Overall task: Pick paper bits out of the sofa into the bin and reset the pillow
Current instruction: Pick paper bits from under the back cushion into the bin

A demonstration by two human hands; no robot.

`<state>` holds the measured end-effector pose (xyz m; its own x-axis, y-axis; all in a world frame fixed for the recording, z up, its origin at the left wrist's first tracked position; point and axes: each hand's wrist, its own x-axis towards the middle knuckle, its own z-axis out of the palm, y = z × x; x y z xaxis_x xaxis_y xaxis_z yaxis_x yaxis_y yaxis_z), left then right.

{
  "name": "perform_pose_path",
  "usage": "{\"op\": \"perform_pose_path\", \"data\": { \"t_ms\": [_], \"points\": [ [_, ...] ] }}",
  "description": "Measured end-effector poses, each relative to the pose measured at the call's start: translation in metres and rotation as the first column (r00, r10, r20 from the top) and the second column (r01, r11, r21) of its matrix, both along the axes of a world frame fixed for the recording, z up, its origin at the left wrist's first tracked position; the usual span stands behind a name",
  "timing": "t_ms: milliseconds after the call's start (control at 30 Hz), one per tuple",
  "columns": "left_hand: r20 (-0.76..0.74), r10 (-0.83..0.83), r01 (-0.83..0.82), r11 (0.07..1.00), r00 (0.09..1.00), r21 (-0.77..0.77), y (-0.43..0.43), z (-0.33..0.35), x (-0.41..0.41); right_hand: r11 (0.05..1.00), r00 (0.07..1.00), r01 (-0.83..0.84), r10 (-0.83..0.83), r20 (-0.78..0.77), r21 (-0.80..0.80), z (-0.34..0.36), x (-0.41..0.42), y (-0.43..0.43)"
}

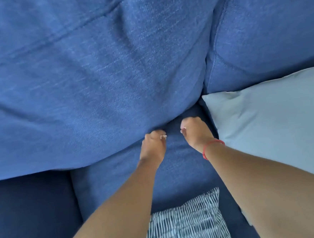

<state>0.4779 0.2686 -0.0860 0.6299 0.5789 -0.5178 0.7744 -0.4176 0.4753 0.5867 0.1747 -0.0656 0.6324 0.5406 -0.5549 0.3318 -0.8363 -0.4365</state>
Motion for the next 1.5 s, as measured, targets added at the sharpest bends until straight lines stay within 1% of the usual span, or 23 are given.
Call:
{"op": "perform_pose_path", "data": {
  "t_ms": [67,133,200,267,433,567,667,767,867,900,933,1033,1133,1200,1333,1400,1500],
  "points": [
    [-0.009,0.045,-0.045,0.999,0.999,-0.012,-0.007,0.013,-0.013,1.000,0.999,0.019,-0.019,-0.040,0.007,0.010,-0.012,-0.005],
    [-0.024,0.103,-0.104,0.993,0.994,-0.047,-0.013,0.026,-0.026,1.000,0.998,-0.024,0.024,-0.058,-0.013,0.022,-0.026,-0.008],
    [-0.047,0.173,-0.177,0.980,0.984,-0.089,-0.017,0.038,-0.043,0.999,0.998,-0.054,0.053,-0.033,-0.007,0.036,-0.041,-0.009],
    [-0.075,0.222,-0.229,0.967,0.972,-0.109,-0.018,0.047,-0.064,0.999,0.999,-0.049,0.049,0.001,0.025,0.053,-0.056,-0.006],
    [-0.093,0.261,-0.269,0.960,0.961,-0.078,-0.012,0.073,-0.126,0.995,0.999,-0.030,0.032,-0.024,0.094,0.081,-0.102,0.014],
    [-0.044,0.313,-0.315,0.948,0.949,-0.051,0.007,0.091,-0.177,0.979,0.999,-0.041,0.045,-0.019,0.200,0.094,-0.153,0.038],
    [-0.022,0.336,-0.337,0.941,0.942,-0.020,0.025,0.106,-0.219,0.975,0.995,-0.102,0.104,0.002,0.198,0.102,-0.199,0.063],
    [0.079,0.435,-0.436,0.900,0.897,-0.001,0.048,0.126,-0.267,0.958,0.984,-0.173,0.177,0.000,0.230,0.111,-0.248,0.093],
    [0.224,0.532,-0.553,0.832,0.817,0.043,0.074,0.147,-0.320,0.916,0.967,-0.242,0.254,0.005,0.320,0.126,-0.298,0.126],
    [0.260,0.573,-0.604,0.795,0.777,0.055,0.084,0.154,-0.340,0.900,0.962,-0.256,0.274,0.002,0.354,0.131,-0.316,0.137],
    [0.287,0.628,-0.667,0.743,0.724,0.056,0.093,0.160,-0.360,0.882,0.956,-0.271,0.294,-0.001,0.385,0.137,-0.334,0.149],
    [0.344,0.781,-0.839,0.543,0.520,0.036,0.118,0.173,-0.422,0.825,0.930,-0.320,0.366,-0.009,0.465,0.153,-0.392,0.183],
    [0.376,0.849,-0.918,0.396,0.371,0.012,0.128,0.179,-0.485,0.788,0.896,-0.358,0.441,-0.053,0.500,0.162,-0.455,0.210],
    [0.372,0.874,-0.942,0.336,0.314,0.006,0.125,0.177,-0.525,0.770,0.868,-0.395,0.491,-0.071,0.500,0.161,-0.496,0.220],
    [0.301,0.912,-0.960,0.275,0.280,0.058,0.110,0.161,-0.599,0.737,0.805,-0.500,0.589,-0.069,0.455,0.151,-0.565,0.230],
    [0.286,0.928,-0.971,0.221,0.239,0.093,0.103,0.153,-0.627,0.711,0.776,-0.540,0.628,-0.061,0.449,0.147,-0.594,0.232],
    [0.267,0.949,-0.984,0.150,0.170,0.094,0.095,0.145,-0.657,0.687,0.743,-0.581,0.667,-0.061,0.437,0.143,-0.633,0.232]
  ]
}}
